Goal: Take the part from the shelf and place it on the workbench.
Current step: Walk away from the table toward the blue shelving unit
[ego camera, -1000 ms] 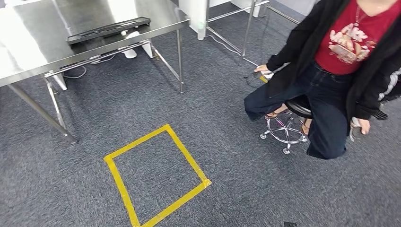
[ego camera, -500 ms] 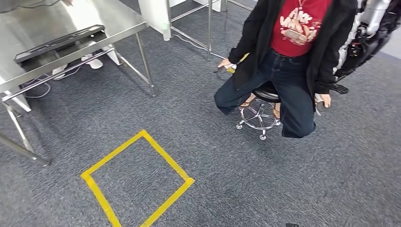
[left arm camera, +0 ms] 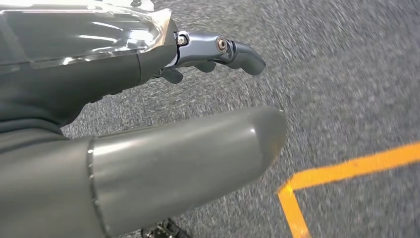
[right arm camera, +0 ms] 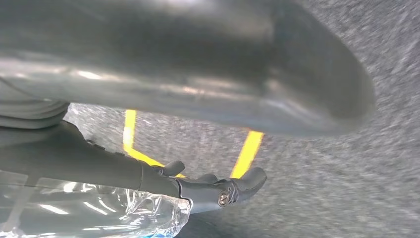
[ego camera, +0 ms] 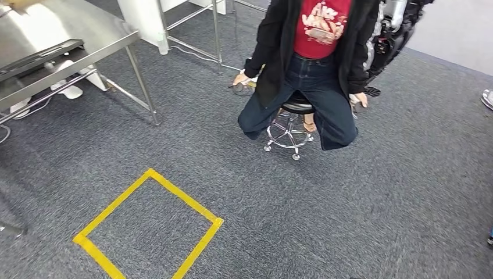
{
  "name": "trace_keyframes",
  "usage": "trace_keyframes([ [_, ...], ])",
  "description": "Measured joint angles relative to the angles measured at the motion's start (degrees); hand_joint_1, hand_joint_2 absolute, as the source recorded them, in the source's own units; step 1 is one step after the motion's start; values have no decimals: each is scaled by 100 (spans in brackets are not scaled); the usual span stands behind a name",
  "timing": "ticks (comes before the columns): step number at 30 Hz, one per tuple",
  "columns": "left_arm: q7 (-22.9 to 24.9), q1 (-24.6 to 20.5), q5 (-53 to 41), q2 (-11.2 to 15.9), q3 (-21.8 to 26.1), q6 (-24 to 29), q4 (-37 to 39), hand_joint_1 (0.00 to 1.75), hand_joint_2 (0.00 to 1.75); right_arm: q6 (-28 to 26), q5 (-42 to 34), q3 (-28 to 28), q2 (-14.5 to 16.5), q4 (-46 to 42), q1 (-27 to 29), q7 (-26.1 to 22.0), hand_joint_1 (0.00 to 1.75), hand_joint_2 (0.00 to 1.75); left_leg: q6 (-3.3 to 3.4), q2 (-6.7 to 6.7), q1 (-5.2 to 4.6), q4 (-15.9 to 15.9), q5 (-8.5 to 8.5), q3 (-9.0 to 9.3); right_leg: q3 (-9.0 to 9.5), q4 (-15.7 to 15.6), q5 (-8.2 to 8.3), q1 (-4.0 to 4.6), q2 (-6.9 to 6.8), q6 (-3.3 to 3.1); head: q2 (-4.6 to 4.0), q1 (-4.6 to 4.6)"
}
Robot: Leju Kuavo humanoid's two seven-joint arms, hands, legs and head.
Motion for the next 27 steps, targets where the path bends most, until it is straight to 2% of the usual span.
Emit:
trace_keyframes([
  [1, 0, -2, 0, -7, 0, 2, 1, 0, 0, -4, 3, -1, -4, 1, 4, 11, 0, 0, -5, 74, 0, 1, 0, 1, 161, -238, 92, -11, -34, 53, 0, 0],
  [2, 0, -5, 0, -14, 0, 4, 1, 0, 0, -9, 4, -1, -9, 1, 3, 22, 0, 0, -17, 143, -1, 5, -2, 10, 421, -663, 225, -24, -123, 104, 0, 1],
  [3, 0, -8, 0, -18, 0, 6, 0, 0, 0, -12, 4, -2, -13, 1, -4, 29, 0, 0, -42, 204, -15, 11, -11, 21, 677, -1105, 344, -28, -275, 125, 0, 2],
  [4, -1, -9, 0, -21, 0, 9, -1, 0, 0, -14, 4, -2, -18, 1, -15, 34, 0, 0, -77, 262, -30, 17, -24, 38, 867, -1449, 437, -20, -402, 118, 0, 1],
  [5, -1, -12, 0, -20, 0, 14, -1, 0, 0, -16, 4, -2, -18, 1, -24, 37, 0, 0, -117, 314, -44, 22, -40, 59, 964, -1644, 483, -8, -489, 85, 0, -6],
  [6, -1, -17, 0, -18, 0, 20, -1, 0, 0, -17, 4, -3, -17, 1, -29, 38, 0, 0, -159, 368, -51, 20, -53, 80, 972, -1693, 495, 14, -504, 36, 0, -12],
  [7, -1, -25, 0, -19, 0, 27, -1, 0, 0, -19, 4, -4, -18, 1, -25, 39, 0, 0, -198, 425, -44, 12, -60, 104, 956, -1694, 509, 28, -436, -8, 0, -18],
  [8, -1, -34, 0, -19, 0, 34, -1, 0, 0, -20, 4, -5, -18, 1, -17, 39, 0, 0, -239, 432, -23, 22, -76, 115, 964, -1700, 525, 0, -366, -57, 0, -24],
  [9, -1, -40, 0, -19, 0, 39, -1, 0, 0, -22, 4, -6, -16, 1, -10, 39, 0, 0, -274, 351, -2, 79, -139, 101, 970, -1709, 546, -23, -304, -102, 0, -25],
  [10, -1, -40, -1, -21, 0, 44, -1, 0, 0, -24, 4, -7, -17, 1, -5, 40, 0, 0, -301, 204, 17, 232, -270, 42, 974, -1718, 573, -48, -246, -150, 0, -31],
  [11, -1, -33, -1, -22, 0, 48, 1, 0, 0, -26, 4, -8, -17, 1, -7, 42, 0, 0, -319, 18, 33, 516, -468, -80, 974, -1723, 598, -68, -186, -190, 0, -38],
  [12, -1, -23, -2, -24, 0, 50, 2, 0, 0, -27, 4, -8, -17, 1, -9, 43, 0, 0, -326, -142, 37, 900, -699, -250, 952, -1721, 612, -49, -125, -215, 0, -44],
  [13, 0, -12, -2, -25, 0, 52, 2, 0, 0, -28, 4, -9, -19, 1, -9, 44, 0, 0, -330, -228, 40, 1286, -893, -424, 936, -1719, 623, -35, -63, -234, 0, -48],
  [14, 0, -5, -2, -24, 0, 54, 3, 0, 0, -28, 4, -9, -19, 1, -6, 44, 0, 0, -333, -265, 39, 1602, -1016, -573, 926, -1718, 629, -21, -2, -243, 0, -48],
  [15, 0, 0, -2, -22, 1, 55, 3, 0, 0, -28, 4, -9, -19, 1, 0, 44, 0, 0, -331, -278, 39, 1774, -1044, -659, 923, -1717, 632, -11, 57, -246, 0, -48],
  [16, 0, 1, -2, -22, 1, 56, 2, 0, 0, -30, 3, -9, -18, 1, 7, 44, 0, 0, -325, -282, 40, 1759, -967, -661, 926, -1714, 634, -5, 116, -249, 0, -47],
  [17, 0, 2, -4, -22, 1, 55, 2, 0, 0, -33, 2, -9, -18, 1, 13, 44, 0, 0, -315, -291, 40, 1581, -809, -584, 932, -1710, 634, -2, 185, -249, 0, -47],
  [18, -1, 2, -9, -21, 1, 51, 2, 0, 0, -40, 0, -11, -16, 1, 15, 44, 0, 0, -300, -332, 44, 1236, -581, -428, 941, -1704, 634, -2, 263, -247, 0, -48],
  [20, -2, 0, -28, -12, -1, 39, 1, 0, 0, -58, -8, -21, -7, 1, 11, 44, 0, 0, -262, -575, 61, 460, -214, -83, 932, -1680, 634, 15, 413, -229, 0, -47],
  [21, -3, 0, -38, -4, -1, 32, 1, 0, 0, -68, -11, -27, -1, 1, 7, 40, 0, 0, -247, -670, 61, 216, -130, 18, 908, -1668, 639, 24, 481, -202, 0, -46],
  [22, -4, -2, -45, 3, -2, 26, 1, 0, 0, -78, -12, -33, 4, 1, 8, 32, 0, 0, -231, -719, 50, 120, -119, 51, 873, -1663, 649, 31, 541, -165, 0, -46],
  [24, -5, -12, -50, 14, -2, 22, 1, 0, 0, -105, 7, -40, 6, 2, 31, 4, 0, 0, -171, -602, 19, 80, -95, 53, 804, -1673, 681, 27, 647, -74, 0, -47],
  [25, -8, -19, -51, 17, -2, 23, 1, 0, 0, -123, 24, -42, 11, 3, 45, -10, 0, 0, -123, -536, 14, 41, -66, 65, 762, -1633, 666, 25, 587, -47, 0, -48],
  [26, -13, -23, -51, 21, -2, 25, 1, 0, 0, -142, 41, -42, 20, 4, 51, -20, 0, 0, -73, -461, 15, -1, -35, 76, 687, -1507, 592, 27, 459, -42, 0, -35],
  [27, -17, -22, -51, 25, -2, 27, 1, 0, 0, -158, 55, -42, 28, 5, 47, -26, 0, 0, -35, -377, 20, -38, -11, 83, 559, -1255, 454, 34, 296, -53, 0, -22],
])
